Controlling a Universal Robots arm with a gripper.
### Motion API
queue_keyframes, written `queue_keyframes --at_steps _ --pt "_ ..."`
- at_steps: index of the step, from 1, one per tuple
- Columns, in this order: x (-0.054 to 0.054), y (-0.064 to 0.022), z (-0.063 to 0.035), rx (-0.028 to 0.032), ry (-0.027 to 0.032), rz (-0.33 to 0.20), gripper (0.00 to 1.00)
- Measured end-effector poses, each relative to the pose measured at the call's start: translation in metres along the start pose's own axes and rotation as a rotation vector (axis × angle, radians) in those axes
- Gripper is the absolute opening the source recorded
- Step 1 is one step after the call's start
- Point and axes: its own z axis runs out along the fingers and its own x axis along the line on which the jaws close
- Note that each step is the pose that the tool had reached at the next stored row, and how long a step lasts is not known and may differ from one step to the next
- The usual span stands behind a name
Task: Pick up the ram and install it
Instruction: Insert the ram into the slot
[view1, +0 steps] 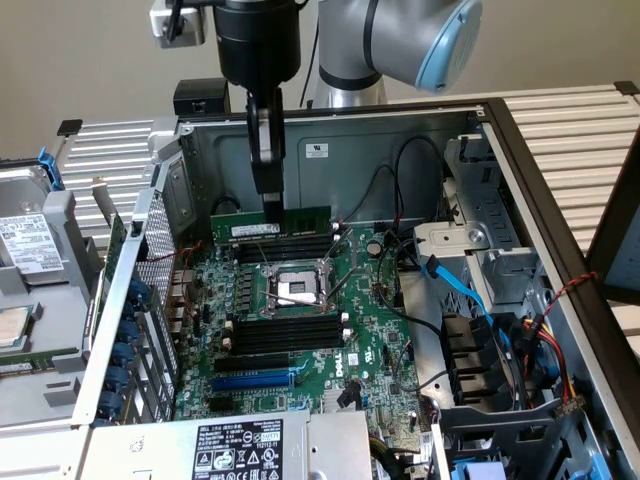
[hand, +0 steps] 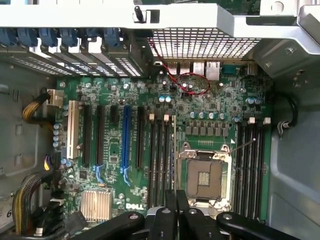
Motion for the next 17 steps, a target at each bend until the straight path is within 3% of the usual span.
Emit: queue_keyframes --at_steps 14,17 --pt "-0.002 -0.0002 0.0252 0.0 0.0 0.0 0.12" --pt "-0.001 -0.0036 0.0305 0.0 0.0 0.0 0.12"
